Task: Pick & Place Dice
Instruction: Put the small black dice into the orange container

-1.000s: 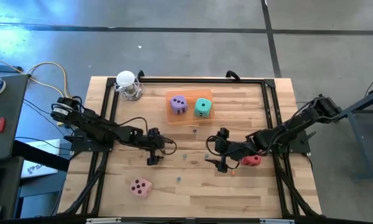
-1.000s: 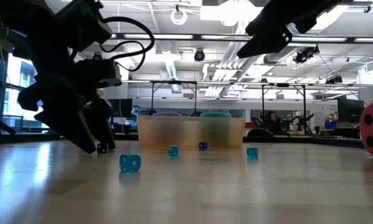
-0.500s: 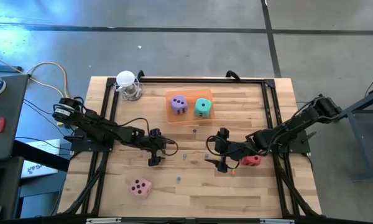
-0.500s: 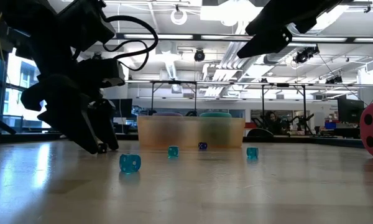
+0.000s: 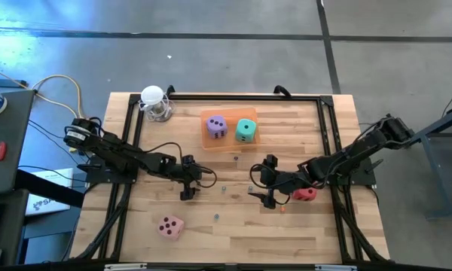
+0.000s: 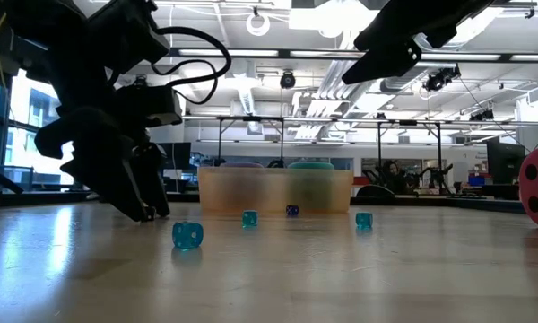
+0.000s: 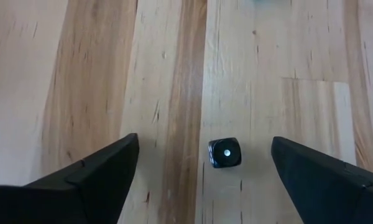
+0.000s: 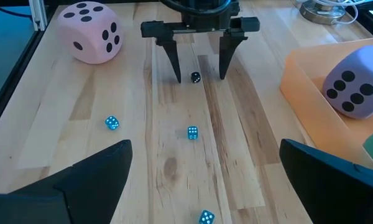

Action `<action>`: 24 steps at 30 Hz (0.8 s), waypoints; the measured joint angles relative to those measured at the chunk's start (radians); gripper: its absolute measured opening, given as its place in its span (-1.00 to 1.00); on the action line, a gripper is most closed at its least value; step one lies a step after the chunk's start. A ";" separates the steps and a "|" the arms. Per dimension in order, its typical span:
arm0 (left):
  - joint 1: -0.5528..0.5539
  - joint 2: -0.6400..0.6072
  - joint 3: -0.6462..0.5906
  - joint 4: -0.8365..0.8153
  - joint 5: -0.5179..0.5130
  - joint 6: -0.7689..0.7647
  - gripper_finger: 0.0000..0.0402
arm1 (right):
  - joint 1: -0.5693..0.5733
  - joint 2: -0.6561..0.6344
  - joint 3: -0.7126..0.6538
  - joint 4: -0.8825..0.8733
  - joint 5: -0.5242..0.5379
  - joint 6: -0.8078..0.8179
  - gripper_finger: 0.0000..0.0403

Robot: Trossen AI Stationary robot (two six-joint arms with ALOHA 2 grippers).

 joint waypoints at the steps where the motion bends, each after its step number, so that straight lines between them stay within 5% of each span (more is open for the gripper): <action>1: 0.000 0.000 0.000 -0.001 -0.001 0.000 0.75 | 0.000 0.000 0.000 0.000 0.000 0.000 0.98; 24: 0.000 -0.001 0.001 -0.024 0.001 0.033 0.35 | 0.000 0.000 0.000 0.000 0.000 0.000 0.98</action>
